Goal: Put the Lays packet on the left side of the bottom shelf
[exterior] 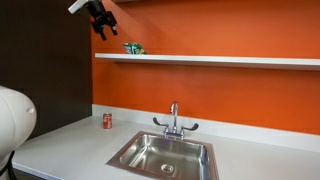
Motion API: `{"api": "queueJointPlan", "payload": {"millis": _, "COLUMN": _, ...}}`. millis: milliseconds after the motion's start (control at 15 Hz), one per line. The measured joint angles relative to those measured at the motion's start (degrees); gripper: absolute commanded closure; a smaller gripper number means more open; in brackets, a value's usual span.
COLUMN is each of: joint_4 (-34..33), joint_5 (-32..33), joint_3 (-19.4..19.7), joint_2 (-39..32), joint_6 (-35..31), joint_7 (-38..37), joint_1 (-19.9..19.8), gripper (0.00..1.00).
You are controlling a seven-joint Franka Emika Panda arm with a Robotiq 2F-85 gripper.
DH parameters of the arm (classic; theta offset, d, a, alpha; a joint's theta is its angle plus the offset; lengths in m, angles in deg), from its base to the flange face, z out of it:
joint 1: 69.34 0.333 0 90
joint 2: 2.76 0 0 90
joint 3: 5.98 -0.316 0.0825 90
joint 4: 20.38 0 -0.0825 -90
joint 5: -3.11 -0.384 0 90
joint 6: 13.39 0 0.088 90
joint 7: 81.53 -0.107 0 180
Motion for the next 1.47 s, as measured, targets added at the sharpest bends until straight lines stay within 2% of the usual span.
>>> {"api": "queueJointPlan", "payload": {"millis": 533, "joint_4": 12.8, "joint_5": -6.6, "joint_3": -1.7, "joint_2": 10.0, "joint_6": 7.6, "joint_7": -1.2, "joint_1": 0.1, "gripper": 0.00}}
{"api": "queueJointPlan", "payload": {"millis": 1067, "joint_4": 28.3, "joint_5": -6.7, "joint_3": -0.9, "joint_2": 17.9, "joint_6": 7.4, "joint_7": 0.4, "joint_1": -0.2, "gripper": 0.00}}
{"api": "queueJointPlan", "payload": {"millis": 1333, "joint_4": 33.7, "joint_5": -7.4, "joint_3": -0.3, "joint_2": 19.2, "joint_6": 7.4, "joint_7": 0.9, "joint_1": -0.7, "gripper": 0.00}}
{"api": "queueJointPlan", "payload": {"millis": 1467, "joint_4": 36.0, "joint_5": -7.4, "joint_3": 0.3, "joint_2": 19.4, "joint_6": 6.1, "joint_7": 3.8, "joint_1": -0.7, "gripper": 0.00}}
